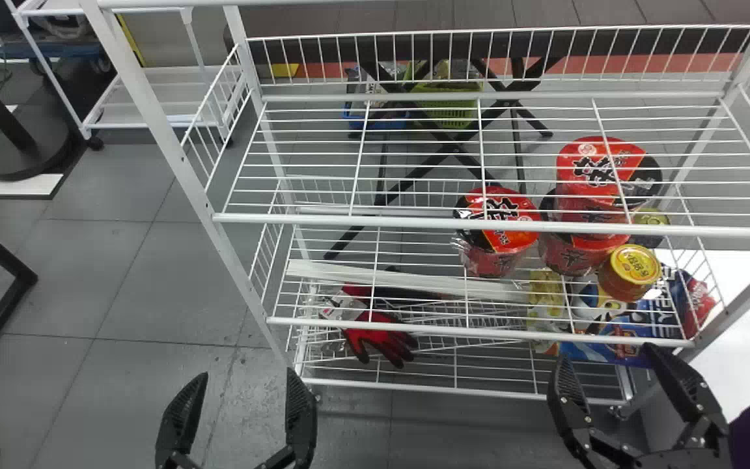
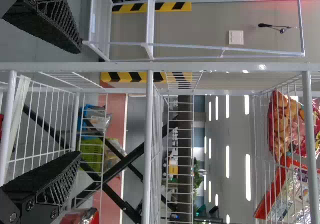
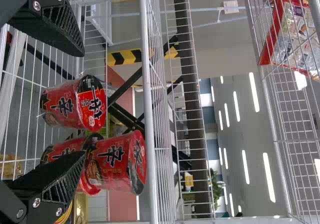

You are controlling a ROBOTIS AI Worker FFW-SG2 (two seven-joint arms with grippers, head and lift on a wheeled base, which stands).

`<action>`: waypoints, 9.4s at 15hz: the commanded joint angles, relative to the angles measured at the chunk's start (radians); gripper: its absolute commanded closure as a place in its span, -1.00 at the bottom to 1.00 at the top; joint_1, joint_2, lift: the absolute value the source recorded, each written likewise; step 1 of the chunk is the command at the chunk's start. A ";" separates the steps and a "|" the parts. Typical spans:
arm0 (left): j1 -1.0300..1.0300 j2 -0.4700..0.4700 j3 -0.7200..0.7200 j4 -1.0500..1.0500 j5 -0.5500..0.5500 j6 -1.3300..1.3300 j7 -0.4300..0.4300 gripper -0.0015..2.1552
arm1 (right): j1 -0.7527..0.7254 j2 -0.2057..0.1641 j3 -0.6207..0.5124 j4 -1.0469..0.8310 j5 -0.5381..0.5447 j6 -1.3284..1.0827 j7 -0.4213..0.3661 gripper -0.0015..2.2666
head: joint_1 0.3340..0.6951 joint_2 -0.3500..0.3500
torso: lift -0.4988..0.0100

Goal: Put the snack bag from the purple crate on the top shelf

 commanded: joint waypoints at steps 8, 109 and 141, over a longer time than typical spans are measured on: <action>-0.013 0.002 0.004 0.014 0.007 0.000 -0.001 -0.92 | -0.009 0.004 0.008 0.011 0.004 0.000 -0.013 -0.89 | 1.00 0.30 | -0.80; -0.122 0.068 0.059 0.193 0.140 -0.135 -0.094 -0.92 | -0.247 -0.283 -0.721 0.431 0.215 1.534 0.803 0.88 | 1.00 -1.00 | -0.55; -0.116 0.071 0.090 0.187 0.151 -0.123 -0.109 -0.92 | -0.252 -0.280 -0.725 0.428 0.215 1.531 0.814 0.88 | 1.00 -1.00 | -0.04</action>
